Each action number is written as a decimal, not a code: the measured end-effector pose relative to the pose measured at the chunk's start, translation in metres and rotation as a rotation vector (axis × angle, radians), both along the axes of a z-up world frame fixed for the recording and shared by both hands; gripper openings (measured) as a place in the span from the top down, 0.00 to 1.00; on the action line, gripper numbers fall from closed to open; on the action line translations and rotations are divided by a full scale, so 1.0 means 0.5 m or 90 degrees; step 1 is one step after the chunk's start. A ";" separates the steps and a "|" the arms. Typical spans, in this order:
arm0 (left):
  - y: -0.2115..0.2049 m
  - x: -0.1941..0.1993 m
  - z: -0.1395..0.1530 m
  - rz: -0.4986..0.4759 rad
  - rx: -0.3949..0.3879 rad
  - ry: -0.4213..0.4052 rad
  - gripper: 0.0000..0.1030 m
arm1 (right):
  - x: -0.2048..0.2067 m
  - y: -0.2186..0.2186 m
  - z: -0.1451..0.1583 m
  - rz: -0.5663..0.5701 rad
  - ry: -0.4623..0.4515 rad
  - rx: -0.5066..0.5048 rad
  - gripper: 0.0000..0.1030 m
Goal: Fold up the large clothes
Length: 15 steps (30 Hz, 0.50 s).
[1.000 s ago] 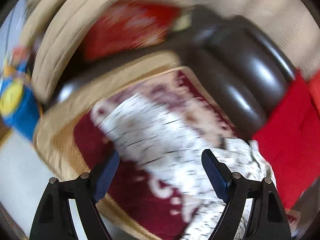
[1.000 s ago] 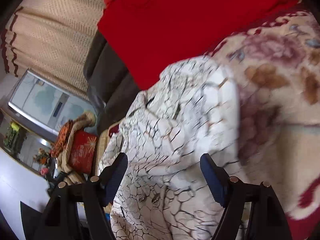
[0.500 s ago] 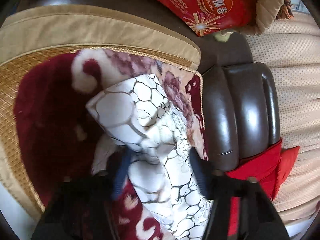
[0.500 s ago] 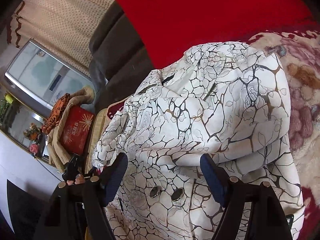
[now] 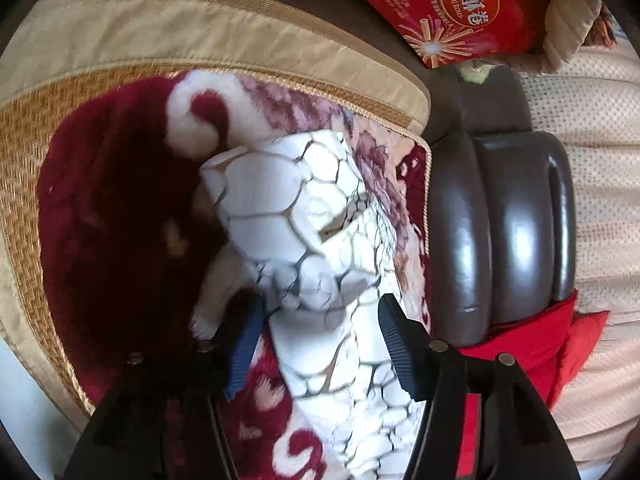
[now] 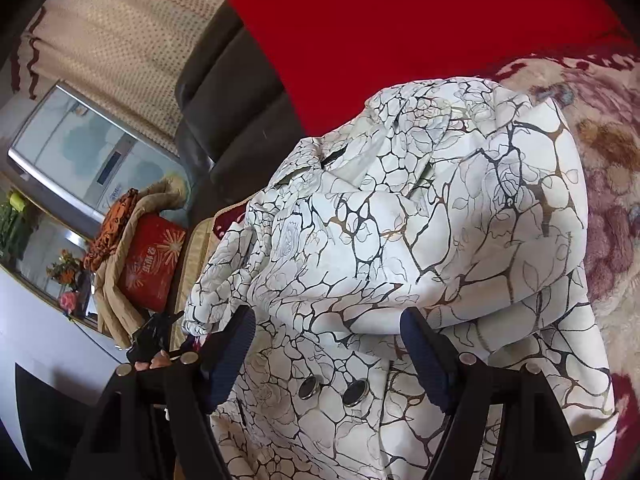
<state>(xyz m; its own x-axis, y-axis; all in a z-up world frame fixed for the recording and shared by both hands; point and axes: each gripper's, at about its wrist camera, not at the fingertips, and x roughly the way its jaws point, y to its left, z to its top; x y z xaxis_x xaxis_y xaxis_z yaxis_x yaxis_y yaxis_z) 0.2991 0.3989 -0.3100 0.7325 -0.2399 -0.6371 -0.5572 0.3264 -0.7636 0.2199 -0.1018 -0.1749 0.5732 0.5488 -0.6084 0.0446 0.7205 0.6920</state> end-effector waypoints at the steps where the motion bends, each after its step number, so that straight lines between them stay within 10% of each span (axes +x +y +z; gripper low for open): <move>1: 0.000 0.012 0.003 -0.002 0.013 0.006 0.43 | -0.001 -0.002 0.001 0.000 -0.002 0.000 0.24; 5: 0.004 0.045 0.001 -0.011 0.049 0.034 0.88 | -0.007 -0.012 0.007 -0.002 -0.014 -0.005 0.24; 15: -0.191 0.071 0.262 -0.189 0.243 -0.093 0.92 | -0.026 -0.092 0.010 -0.056 -0.040 0.027 0.24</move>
